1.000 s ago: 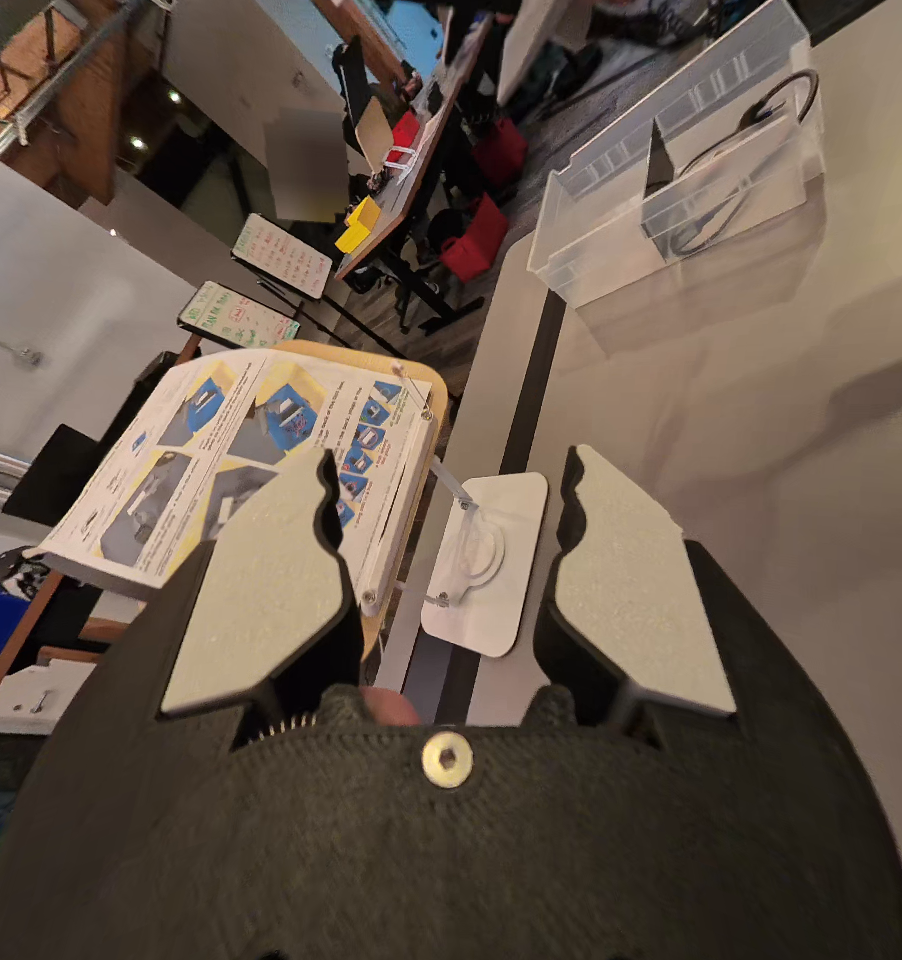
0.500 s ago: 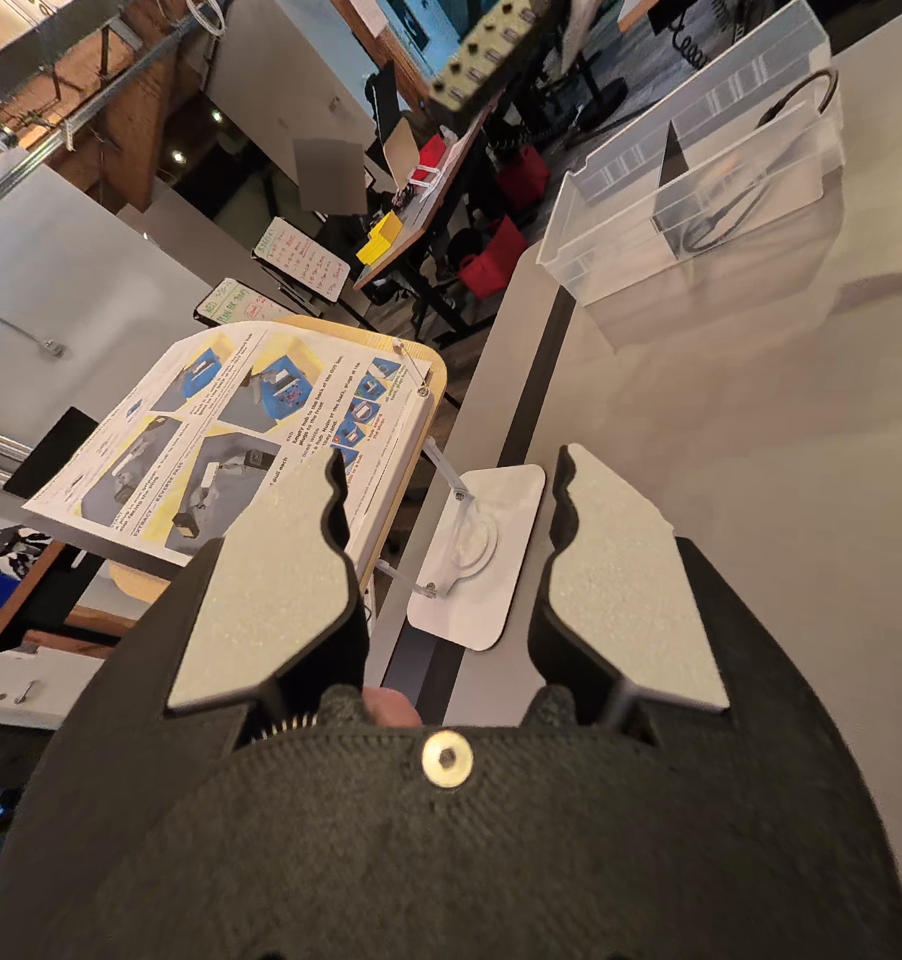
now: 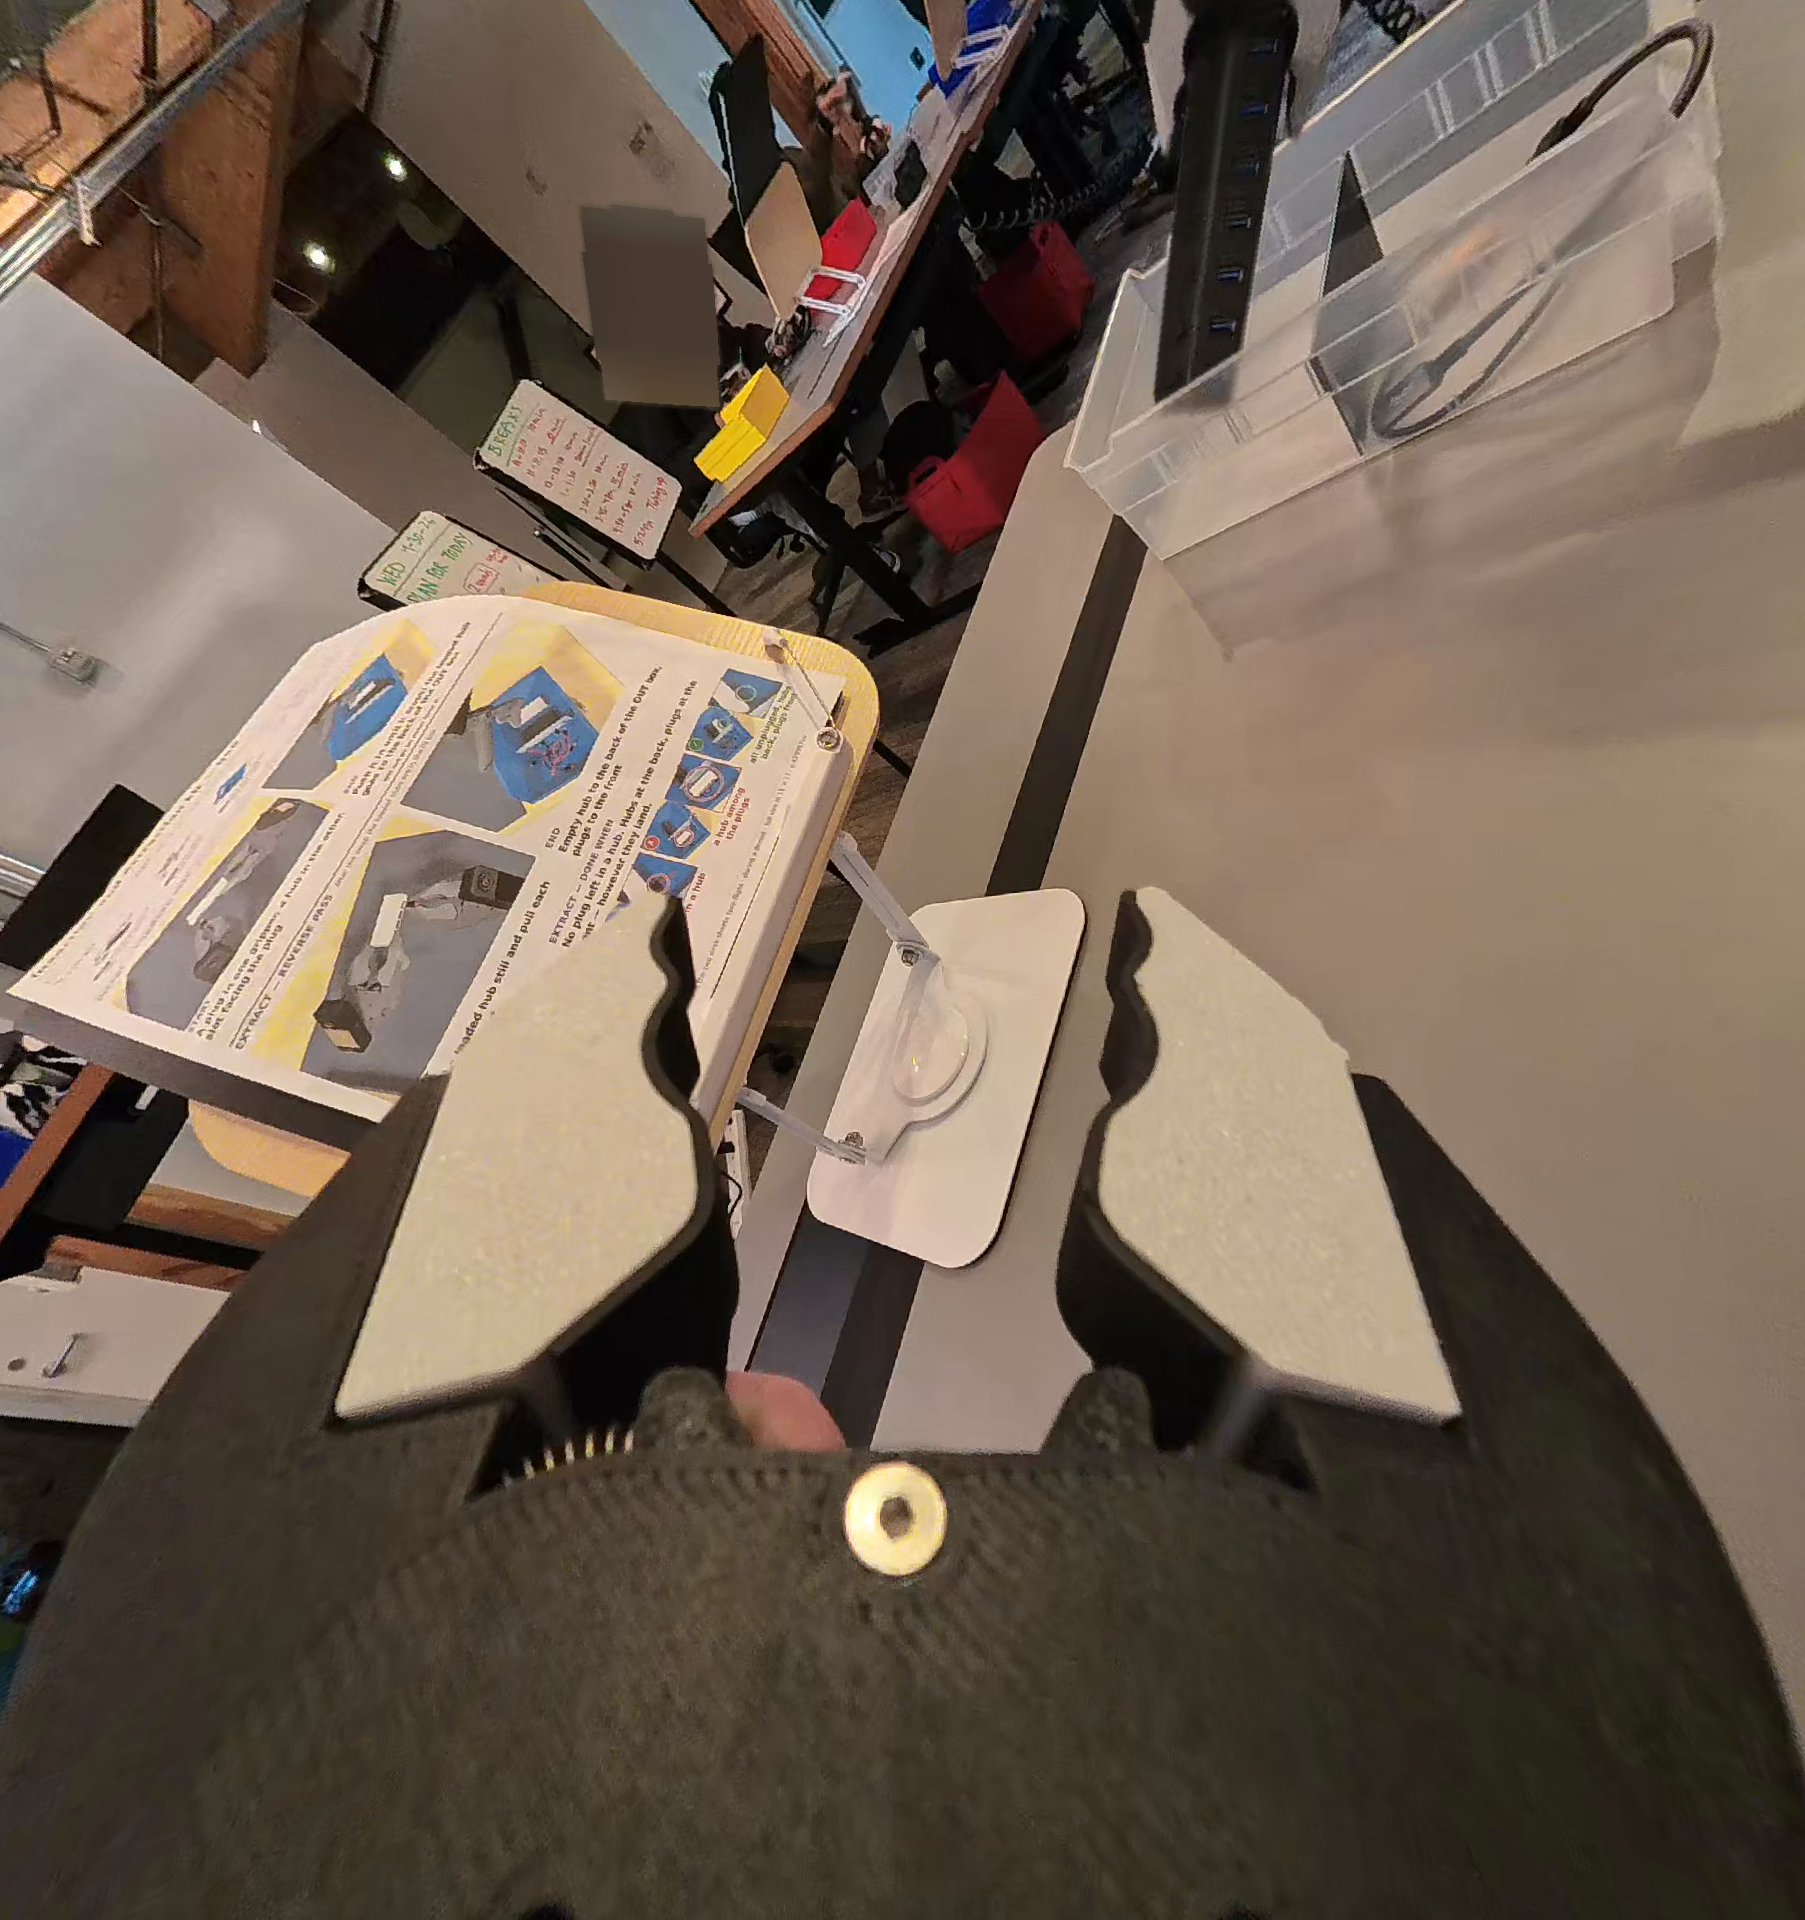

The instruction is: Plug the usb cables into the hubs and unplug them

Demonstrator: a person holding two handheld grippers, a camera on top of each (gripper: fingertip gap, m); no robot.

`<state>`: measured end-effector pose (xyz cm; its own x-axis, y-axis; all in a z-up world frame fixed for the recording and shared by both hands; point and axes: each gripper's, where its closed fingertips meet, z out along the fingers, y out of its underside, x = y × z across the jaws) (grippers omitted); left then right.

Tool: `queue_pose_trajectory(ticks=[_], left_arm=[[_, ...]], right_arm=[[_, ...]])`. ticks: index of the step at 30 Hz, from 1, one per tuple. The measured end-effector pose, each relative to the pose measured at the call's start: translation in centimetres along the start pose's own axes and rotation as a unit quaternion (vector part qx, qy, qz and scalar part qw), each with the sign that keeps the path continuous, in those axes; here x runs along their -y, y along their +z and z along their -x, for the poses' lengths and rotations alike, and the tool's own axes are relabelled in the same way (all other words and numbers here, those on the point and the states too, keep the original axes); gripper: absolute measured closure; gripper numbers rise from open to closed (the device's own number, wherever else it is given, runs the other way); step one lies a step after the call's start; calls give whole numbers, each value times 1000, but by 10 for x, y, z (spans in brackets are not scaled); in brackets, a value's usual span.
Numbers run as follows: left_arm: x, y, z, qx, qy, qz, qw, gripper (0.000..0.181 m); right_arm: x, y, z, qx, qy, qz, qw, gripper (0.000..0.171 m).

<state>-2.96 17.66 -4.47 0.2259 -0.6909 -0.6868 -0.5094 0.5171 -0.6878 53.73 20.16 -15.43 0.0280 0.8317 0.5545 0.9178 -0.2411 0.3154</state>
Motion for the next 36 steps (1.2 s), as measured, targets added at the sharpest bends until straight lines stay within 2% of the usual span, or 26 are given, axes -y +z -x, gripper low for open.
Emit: queue_pose_trajectory(ticks=[6,9,14,18,29,36], left_arm=[[-6,1,0,-5,-4,3,1000,105],[-11,5,-2,-10,-4,11,1000,105],[-16,8,-5,-19,-5,16,1000,105],[-21,11,-7,-24,-7,21,999,105],[-24,18,-14,-36,-5,29,999,105],[-23,16,-15,-36,2,30,999,105]], right_arm=[[13,26,4,62,-68,39,995,109],[21,40,12,119,-69,54,989,109],[14,62,20,189,-62,102,975,108],[6,77,24,209,-79,142,964,110],[0,103,50,272,-44,193,942,110],[-2,115,61,269,-57,227,934,109]])
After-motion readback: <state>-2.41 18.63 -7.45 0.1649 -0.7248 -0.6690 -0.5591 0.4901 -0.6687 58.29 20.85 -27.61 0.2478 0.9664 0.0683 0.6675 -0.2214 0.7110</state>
